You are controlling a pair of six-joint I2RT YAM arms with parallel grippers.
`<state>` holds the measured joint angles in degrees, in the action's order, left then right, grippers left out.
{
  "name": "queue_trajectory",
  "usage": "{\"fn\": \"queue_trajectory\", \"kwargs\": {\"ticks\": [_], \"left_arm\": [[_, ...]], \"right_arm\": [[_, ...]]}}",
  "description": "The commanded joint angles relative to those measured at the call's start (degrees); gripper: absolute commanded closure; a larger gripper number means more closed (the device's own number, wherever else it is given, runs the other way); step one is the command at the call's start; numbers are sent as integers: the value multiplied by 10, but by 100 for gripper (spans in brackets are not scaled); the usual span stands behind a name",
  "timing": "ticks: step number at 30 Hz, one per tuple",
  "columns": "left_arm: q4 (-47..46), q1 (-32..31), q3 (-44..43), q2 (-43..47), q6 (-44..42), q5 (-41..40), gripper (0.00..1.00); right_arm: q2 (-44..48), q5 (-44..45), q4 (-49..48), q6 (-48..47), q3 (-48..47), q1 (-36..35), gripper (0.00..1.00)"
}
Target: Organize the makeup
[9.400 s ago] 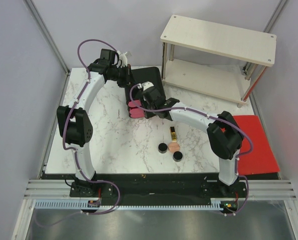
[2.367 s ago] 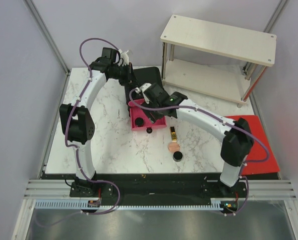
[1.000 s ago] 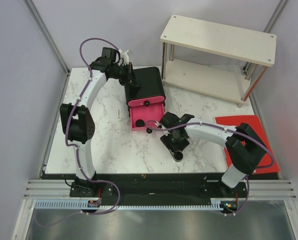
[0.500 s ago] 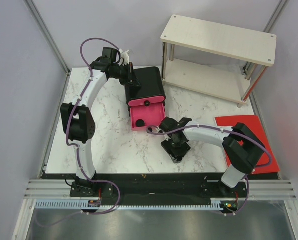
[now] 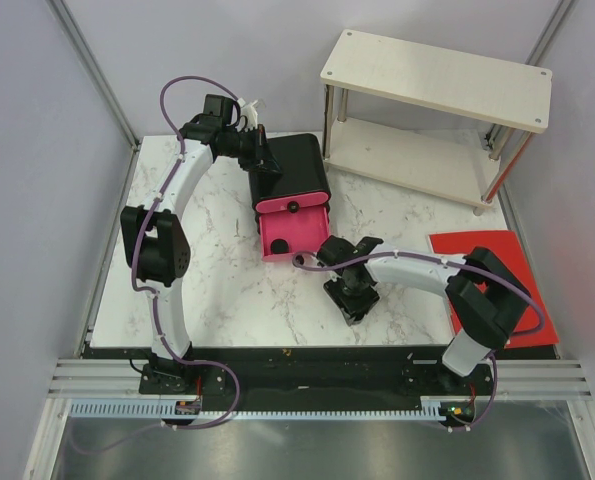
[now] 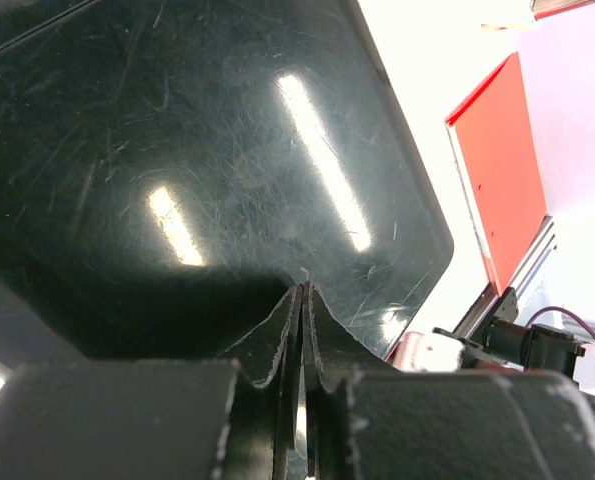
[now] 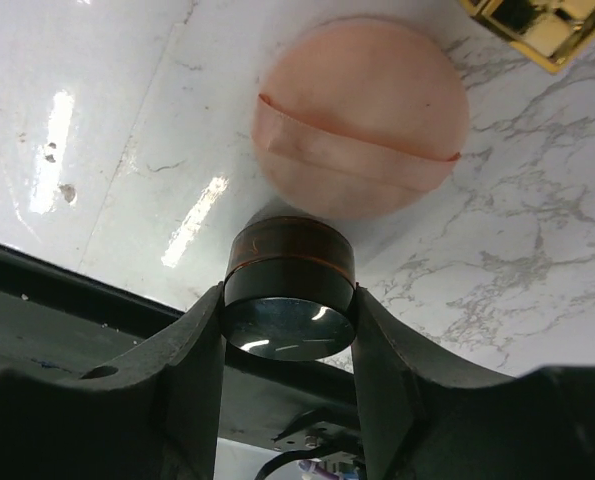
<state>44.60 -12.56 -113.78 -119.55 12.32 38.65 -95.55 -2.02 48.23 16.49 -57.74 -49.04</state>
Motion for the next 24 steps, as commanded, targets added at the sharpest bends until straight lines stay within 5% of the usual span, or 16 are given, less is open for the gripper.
{"fn": "queue_trajectory", "kwargs": {"ticks": [1, 10, 24], "left_arm": [[137, -1, 55, -80, -62, -132, 91], [137, 0, 52, -80, -56, -137, 91], [138, 0, 53, -74, -54, -133, 91]], "right_arm": [[76, 17, -8, -32, -11, -3, 94], [144, 40, -35, -122, -94, -3, 96], [-102, 43, -62, -133, -364, 47, 95]]}}
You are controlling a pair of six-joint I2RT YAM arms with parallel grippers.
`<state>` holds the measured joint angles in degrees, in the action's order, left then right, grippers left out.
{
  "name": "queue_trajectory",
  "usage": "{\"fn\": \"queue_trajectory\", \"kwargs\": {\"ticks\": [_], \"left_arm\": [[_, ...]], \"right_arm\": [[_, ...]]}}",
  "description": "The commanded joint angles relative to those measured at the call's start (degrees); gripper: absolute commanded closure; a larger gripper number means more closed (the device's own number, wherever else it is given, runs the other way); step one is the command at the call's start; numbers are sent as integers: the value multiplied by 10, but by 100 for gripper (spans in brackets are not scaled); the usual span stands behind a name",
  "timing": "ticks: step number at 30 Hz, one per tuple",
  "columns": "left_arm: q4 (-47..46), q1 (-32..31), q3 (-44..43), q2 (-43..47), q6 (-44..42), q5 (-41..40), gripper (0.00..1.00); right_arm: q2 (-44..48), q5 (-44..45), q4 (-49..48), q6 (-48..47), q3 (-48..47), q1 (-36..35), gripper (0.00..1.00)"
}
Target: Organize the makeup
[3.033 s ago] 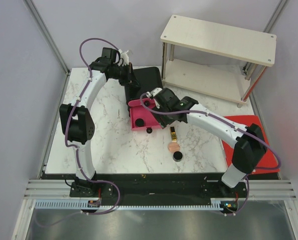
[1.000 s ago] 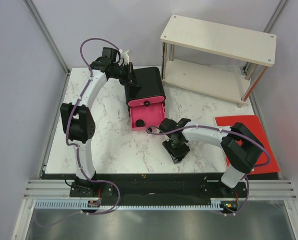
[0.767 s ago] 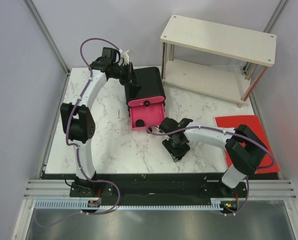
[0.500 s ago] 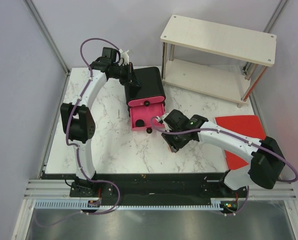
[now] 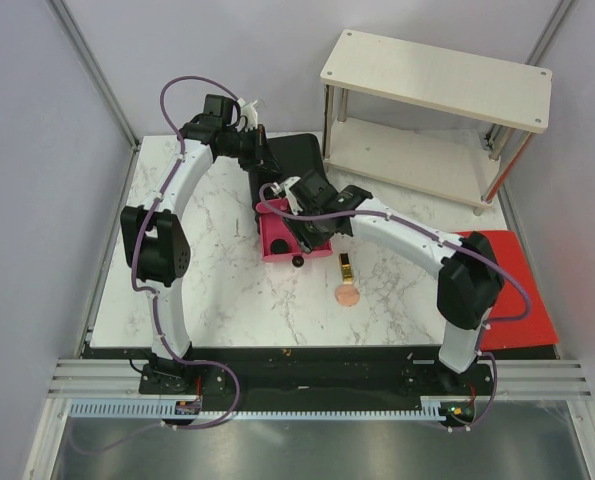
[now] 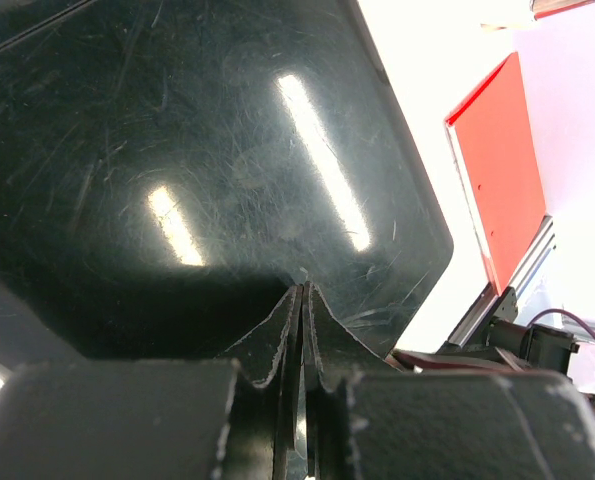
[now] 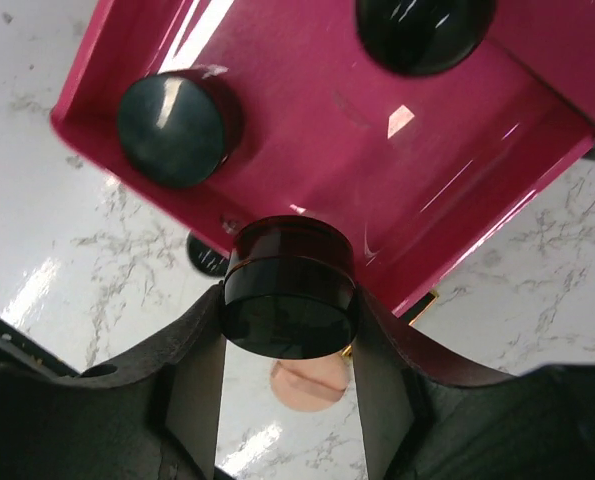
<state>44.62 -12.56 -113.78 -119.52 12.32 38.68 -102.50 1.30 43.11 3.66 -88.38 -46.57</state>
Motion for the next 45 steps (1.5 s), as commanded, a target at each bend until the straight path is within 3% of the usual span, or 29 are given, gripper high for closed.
{"fn": "queue_trajectory", "kwargs": {"ticks": [1, 7, 11, 13, 14, 17, 24, 31, 37, 38, 40, 45], "left_arm": [[137, 0, 52, -73, -54, -135, 91], [138, 0, 51, -77, -50, -131, 91], [137, 1, 50, -78, -54, -134, 91], [139, 1, 46, -78, -55, -135, 91], [140, 2, 45, -79, -55, -135, 91], [140, 3, 43, -81, -52, -133, 91], [143, 3, 35, -84, -51, -129, 91], [145, 3, 32, -87, -55, -131, 91], [146, 3, 26, -89, -55, -129, 91], [146, 4, 25, -91, -55, -130, 91], [147, 4, 26, -91, -57, -128, 91], [149, 4, 32, -92, -63, -130, 91]], "right_arm": [[-39, 11, -12, -1, -62, 33, 94], [-88, 12, -22, 25, -98, 52, 92], [-111, 1, -22, 29, -118, 52, 84], [-114, -2, -21, 29, -119, 52, 73], [-115, -3, -22, 30, -117, 52, 62], [-113, -2, -21, 32, -113, 52, 47], [-97, 19, -22, 37, -113, 52, 31], [-11, 56, -32, 51, -66, 52, 31], [106, 70, -31, 56, 75, 52, 38], [119, 64, -30, 58, 110, 52, 47], [144, 48, -29, 65, 143, 52, 54], [139, -58, -25, 71, 225, 52, 57]]}}
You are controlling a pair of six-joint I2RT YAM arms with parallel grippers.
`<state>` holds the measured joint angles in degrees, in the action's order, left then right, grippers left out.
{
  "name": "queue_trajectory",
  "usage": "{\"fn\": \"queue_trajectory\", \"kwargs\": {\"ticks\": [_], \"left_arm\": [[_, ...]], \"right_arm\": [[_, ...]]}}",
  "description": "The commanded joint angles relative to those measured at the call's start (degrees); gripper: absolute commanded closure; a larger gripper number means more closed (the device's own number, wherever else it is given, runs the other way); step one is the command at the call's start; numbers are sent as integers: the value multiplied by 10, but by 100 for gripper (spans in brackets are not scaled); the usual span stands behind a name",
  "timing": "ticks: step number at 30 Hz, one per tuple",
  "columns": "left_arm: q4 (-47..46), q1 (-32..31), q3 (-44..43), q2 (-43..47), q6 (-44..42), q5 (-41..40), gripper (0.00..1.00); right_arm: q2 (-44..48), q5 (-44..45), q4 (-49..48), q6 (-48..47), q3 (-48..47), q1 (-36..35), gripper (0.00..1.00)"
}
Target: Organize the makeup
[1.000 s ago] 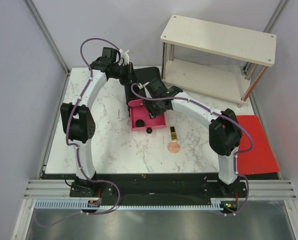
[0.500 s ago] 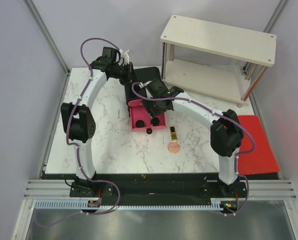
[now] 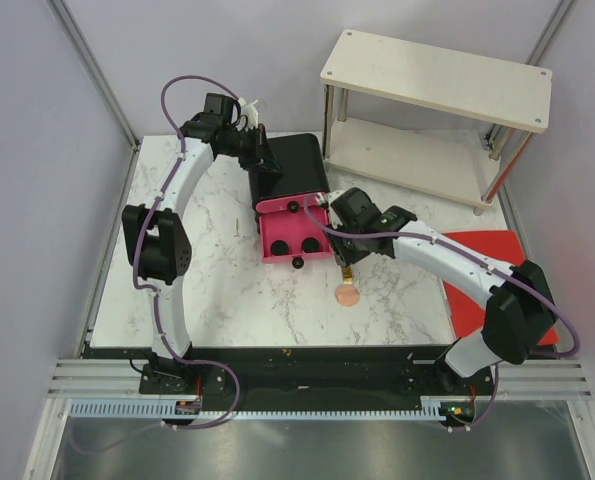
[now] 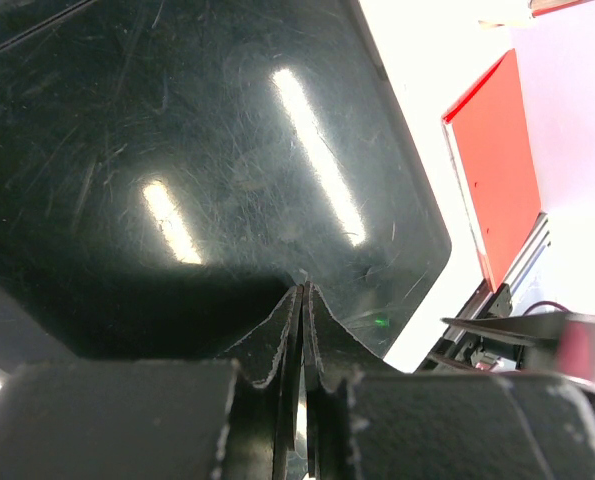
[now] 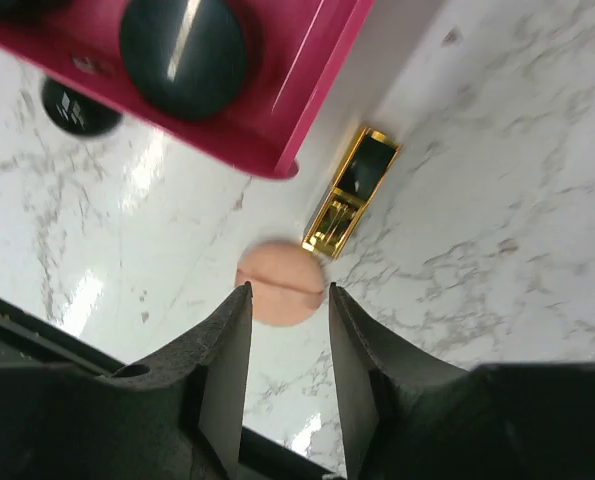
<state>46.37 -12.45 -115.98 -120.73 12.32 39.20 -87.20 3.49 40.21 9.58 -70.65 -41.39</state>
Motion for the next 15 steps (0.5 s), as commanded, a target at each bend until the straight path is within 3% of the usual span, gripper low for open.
{"fn": "queue_trajectory", "kwargs": {"ticks": [1, 7, 15], "left_arm": [[131, 2, 54, -80, -63, -136, 91], [131, 3, 55, -80, -61, -127, 91], [129, 3, 60, -79, -60, -114, 91]], "right_arm": [[-17, -92, 0, 9, 68, 0, 57], [-57, -147, -7, 8, 99, 0, 53], [-131, -146, -29, 32, 103, 0, 53]]}}
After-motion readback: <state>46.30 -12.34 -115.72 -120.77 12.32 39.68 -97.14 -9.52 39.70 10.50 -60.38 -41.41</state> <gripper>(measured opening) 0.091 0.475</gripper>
